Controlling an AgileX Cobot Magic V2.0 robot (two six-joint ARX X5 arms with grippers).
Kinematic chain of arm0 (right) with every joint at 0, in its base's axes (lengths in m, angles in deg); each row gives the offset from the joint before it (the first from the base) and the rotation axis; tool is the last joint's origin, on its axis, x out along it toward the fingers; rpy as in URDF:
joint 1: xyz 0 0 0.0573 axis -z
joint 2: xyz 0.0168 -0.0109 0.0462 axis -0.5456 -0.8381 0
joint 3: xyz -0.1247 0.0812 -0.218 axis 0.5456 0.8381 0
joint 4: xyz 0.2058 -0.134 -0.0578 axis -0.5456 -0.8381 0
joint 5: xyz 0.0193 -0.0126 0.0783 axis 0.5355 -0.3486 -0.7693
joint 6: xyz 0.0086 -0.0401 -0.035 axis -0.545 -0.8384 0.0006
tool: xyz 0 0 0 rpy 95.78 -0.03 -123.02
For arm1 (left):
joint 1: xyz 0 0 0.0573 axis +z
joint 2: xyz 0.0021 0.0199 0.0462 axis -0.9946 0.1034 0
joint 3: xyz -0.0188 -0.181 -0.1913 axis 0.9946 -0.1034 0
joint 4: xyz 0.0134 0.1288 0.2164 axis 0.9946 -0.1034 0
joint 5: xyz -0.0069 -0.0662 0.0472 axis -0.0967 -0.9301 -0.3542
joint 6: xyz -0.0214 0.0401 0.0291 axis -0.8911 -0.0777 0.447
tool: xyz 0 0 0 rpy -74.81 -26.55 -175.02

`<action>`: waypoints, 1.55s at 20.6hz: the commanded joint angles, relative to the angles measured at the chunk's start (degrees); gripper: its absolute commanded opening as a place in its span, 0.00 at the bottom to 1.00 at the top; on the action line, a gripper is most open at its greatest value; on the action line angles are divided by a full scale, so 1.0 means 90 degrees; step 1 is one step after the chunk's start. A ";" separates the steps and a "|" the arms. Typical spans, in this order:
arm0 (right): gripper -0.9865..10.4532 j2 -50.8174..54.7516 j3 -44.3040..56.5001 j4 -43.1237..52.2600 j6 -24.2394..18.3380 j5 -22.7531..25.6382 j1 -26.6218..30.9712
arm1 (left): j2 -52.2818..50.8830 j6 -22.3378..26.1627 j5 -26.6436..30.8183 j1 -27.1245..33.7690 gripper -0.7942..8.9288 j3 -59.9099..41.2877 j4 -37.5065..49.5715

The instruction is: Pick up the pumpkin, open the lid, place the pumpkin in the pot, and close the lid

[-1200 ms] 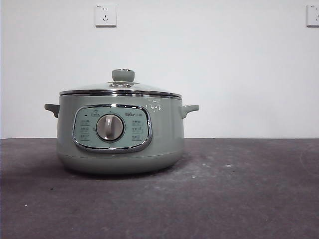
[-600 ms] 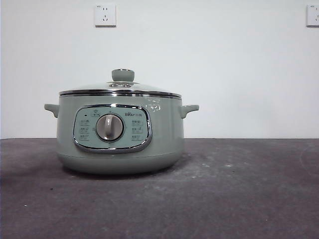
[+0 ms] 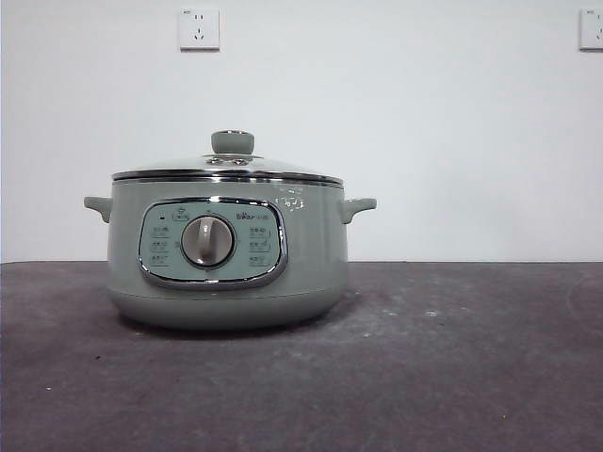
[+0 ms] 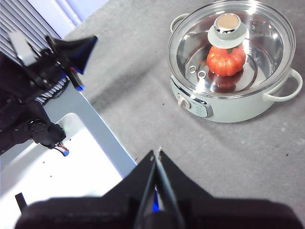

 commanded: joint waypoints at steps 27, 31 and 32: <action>0.09 0.0036 -0.0005 -0.0112 0.0012 0.0019 -0.0002 | -0.0534 -0.0398 -0.0002 0.0024 0.08 -0.0250 -0.1812; 0.09 0.0296 -0.0002 0.0211 -0.0529 0.0381 0.0469 | -0.0534 -0.0398 -0.0002 0.0024 0.08 -0.0250 -0.1812; 0.09 0.0454 0.0012 0.0561 -0.0593 0.0350 0.0726 | -0.0534 -0.0398 -0.0002 0.0024 0.08 -0.0250 -0.1812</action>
